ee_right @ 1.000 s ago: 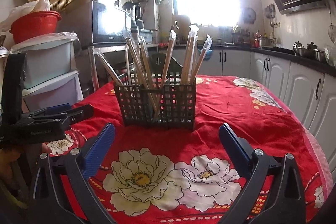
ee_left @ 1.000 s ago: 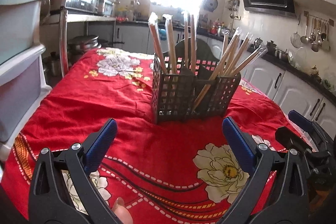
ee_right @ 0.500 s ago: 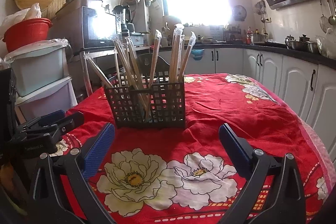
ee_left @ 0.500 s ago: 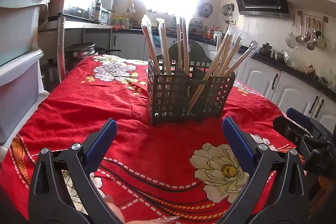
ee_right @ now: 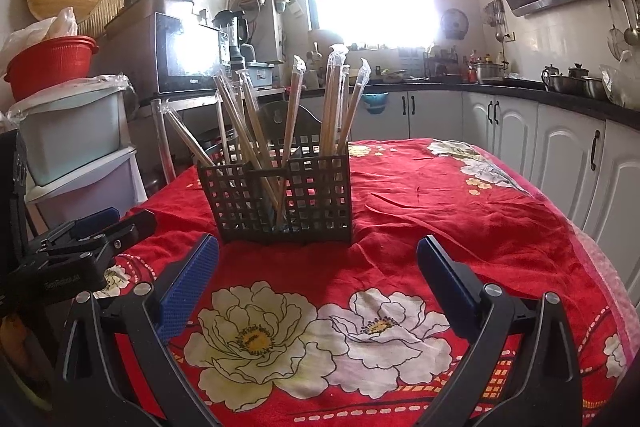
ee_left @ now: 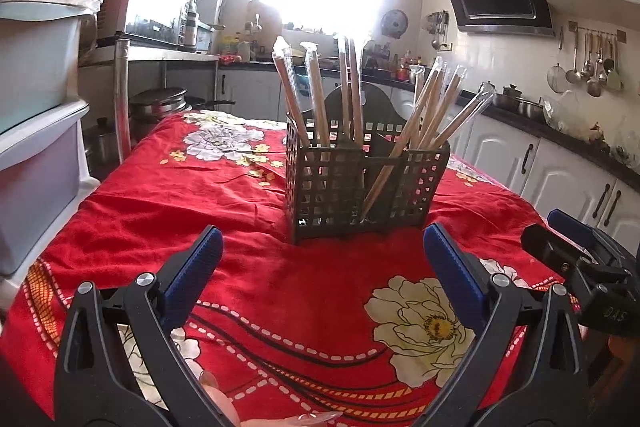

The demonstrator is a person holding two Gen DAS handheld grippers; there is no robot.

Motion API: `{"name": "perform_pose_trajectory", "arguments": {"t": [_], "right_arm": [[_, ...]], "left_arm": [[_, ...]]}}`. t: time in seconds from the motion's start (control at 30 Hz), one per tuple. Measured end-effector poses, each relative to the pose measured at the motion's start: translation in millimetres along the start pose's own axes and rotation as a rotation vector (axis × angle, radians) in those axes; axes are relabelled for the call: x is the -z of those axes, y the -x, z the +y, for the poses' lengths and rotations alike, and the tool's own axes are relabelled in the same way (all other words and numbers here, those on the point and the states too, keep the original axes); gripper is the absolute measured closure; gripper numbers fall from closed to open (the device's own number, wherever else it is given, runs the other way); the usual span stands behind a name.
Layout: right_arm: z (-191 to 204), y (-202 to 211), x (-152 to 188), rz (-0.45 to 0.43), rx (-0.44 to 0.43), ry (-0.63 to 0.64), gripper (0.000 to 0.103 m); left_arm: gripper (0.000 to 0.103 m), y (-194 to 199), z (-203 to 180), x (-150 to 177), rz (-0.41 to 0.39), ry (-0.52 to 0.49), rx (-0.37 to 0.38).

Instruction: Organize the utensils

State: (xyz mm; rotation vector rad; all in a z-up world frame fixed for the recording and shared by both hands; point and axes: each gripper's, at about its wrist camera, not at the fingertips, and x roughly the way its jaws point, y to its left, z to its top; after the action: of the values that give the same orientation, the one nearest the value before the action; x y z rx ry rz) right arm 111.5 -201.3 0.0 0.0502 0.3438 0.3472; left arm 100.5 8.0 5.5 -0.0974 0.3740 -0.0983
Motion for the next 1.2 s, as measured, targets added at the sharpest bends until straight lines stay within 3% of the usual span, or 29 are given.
{"name": "perform_pose_trajectory", "arguments": {"t": [1.2], "right_arm": [[-1.7, 0.9, 0.9, 0.001, 0.006, -0.01, 0.006]], "left_arm": [[0.01, 0.6, 0.3, 0.4, -0.002, 0.001, -0.003]]}}
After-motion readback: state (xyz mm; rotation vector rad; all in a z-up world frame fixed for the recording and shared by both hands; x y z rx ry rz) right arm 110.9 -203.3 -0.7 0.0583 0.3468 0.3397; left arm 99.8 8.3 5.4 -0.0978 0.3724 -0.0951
